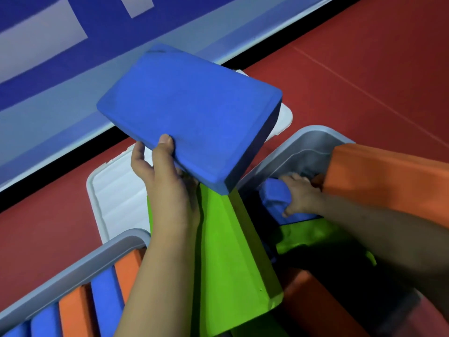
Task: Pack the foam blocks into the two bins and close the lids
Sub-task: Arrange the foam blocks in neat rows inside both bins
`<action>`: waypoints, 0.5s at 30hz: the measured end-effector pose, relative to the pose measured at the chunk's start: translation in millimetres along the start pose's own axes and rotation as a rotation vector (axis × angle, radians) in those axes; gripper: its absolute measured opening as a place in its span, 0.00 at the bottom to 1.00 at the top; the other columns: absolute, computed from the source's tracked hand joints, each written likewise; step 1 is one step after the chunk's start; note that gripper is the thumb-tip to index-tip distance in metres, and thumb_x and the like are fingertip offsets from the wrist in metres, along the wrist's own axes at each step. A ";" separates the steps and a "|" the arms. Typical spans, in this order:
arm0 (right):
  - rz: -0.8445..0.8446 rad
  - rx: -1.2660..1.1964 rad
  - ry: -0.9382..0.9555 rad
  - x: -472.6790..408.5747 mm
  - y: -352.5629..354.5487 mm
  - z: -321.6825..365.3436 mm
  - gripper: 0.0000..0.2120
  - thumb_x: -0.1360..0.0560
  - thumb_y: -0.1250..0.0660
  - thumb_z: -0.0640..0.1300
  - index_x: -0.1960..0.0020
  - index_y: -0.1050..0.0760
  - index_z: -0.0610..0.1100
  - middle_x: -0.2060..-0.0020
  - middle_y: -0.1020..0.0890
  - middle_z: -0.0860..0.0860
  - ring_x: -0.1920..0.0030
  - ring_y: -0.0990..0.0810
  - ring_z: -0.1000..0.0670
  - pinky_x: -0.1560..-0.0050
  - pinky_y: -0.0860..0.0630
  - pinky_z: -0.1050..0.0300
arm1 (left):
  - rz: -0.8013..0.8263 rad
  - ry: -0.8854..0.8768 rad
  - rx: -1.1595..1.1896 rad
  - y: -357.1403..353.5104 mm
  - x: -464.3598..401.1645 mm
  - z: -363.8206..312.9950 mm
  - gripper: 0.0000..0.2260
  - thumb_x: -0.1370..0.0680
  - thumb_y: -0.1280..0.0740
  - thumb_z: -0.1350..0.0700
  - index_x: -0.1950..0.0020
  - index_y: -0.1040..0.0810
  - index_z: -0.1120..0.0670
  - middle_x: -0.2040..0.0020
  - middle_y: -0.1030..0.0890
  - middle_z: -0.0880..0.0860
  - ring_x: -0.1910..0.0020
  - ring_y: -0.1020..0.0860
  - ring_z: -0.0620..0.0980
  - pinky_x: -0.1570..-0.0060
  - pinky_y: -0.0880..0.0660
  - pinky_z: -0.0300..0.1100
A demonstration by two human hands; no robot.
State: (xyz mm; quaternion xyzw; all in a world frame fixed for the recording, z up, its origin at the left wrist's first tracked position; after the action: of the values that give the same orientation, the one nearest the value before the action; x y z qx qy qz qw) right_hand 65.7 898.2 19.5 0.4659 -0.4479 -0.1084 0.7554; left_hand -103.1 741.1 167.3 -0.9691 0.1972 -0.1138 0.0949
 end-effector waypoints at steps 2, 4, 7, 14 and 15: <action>-0.038 0.097 0.134 -0.4 -8.8 12.8 0.44 0.39 0.24 0.55 0.28 0.41 0.52 0.36 0.35 0.50 0.35 0.35 0.44 0.36 0.37 0.38 | 0.004 0.029 -0.004 3.5 2.3 4.6 0.21 0.19 0.41 0.55 0.28 0.41 0.51 0.67 0.21 0.37 0.69 0.24 0.36 0.67 0.28 0.33; -0.169 0.308 0.332 -0.3 -24.8 32.7 0.47 0.45 0.22 0.56 0.29 0.36 0.53 0.39 0.31 0.48 0.39 0.30 0.43 0.39 0.38 0.31 | 0.008 0.071 -0.017 7.6 4.0 9.6 0.21 0.21 0.38 0.52 0.30 0.39 0.47 0.62 0.20 0.39 0.62 0.22 0.41 0.65 0.27 0.36; -0.236 0.486 0.364 14.1 -19.0 41.5 0.48 0.44 0.22 0.53 0.27 0.38 0.52 0.38 0.30 0.44 0.40 0.29 0.40 0.39 0.38 0.33 | 0.002 0.091 -0.030 12.7 4.6 14.9 0.21 0.20 0.41 0.53 0.28 0.40 0.53 0.68 0.22 0.38 0.70 0.24 0.38 0.70 0.29 0.33; -0.323 0.546 0.572 21.2 -16.9 42.4 0.30 0.38 0.30 0.37 0.36 0.24 0.50 0.42 0.22 0.46 0.39 0.23 0.43 0.43 0.34 0.27 | 0.102 0.107 0.046 26.6 -1.0 19.5 0.32 0.29 0.38 0.47 0.26 0.40 0.54 0.54 0.25 0.43 0.66 0.22 0.39 0.67 0.27 0.32; -0.303 0.550 0.591 17.5 -14.2 38.0 0.27 0.38 0.31 0.35 0.40 0.22 0.51 0.45 0.20 0.47 0.40 0.22 0.42 0.46 0.32 0.25 | 0.105 0.086 0.033 27.0 -1.3 20.7 0.32 0.28 0.39 0.48 0.25 0.42 0.56 0.56 0.25 0.43 0.67 0.23 0.38 0.68 0.28 0.31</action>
State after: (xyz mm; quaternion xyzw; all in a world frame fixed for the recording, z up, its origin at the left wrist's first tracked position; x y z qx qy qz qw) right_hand 49.9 857.3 24.4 0.7216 -0.1508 0.0436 0.6743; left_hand -108.7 720.1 141.1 -0.9499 0.2499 -0.1536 0.1082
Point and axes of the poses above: each hand's wrist, its own x-axis away from the middle knuckle, its own y-axis out of the back of the hand, z = x × y, the point moved 1 cm from there along -x, towards the middle knuckle
